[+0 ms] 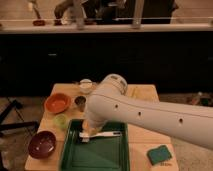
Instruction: Place apple in red bowl
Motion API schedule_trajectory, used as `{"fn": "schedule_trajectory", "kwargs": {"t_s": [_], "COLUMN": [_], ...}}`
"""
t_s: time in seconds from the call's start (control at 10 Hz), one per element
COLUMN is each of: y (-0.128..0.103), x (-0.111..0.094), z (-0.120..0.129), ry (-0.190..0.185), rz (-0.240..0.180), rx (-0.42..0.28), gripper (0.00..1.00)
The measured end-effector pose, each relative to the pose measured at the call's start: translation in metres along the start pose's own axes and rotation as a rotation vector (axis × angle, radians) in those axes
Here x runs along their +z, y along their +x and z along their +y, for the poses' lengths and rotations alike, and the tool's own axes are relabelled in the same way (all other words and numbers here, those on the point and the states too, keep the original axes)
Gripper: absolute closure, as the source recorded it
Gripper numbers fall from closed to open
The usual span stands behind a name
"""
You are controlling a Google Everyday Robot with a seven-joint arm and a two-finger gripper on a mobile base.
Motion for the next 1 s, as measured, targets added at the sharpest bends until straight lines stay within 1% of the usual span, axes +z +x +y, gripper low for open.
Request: {"fn": "schedule_trajectory", "kwargs": {"t_s": [0.6, 0.7, 0.8, 0.9, 1.0], "y": [0.001, 0.000, 0.001, -0.001, 0.000], "x": [0.000, 0.002, 0.005, 0.009, 0.014], "z": [0.001, 0.000, -0.004, -0.014, -0.029], "ry": [0.001, 0.012, 0.026, 0.039, 0.054], "rz": [-0.001, 0.000, 0.006, 0.007, 0.009], "rx": [0.008, 0.023, 0.045, 0.052, 0.057], "gripper": [1.00, 1.00, 1.00, 1.00, 1.00]}}
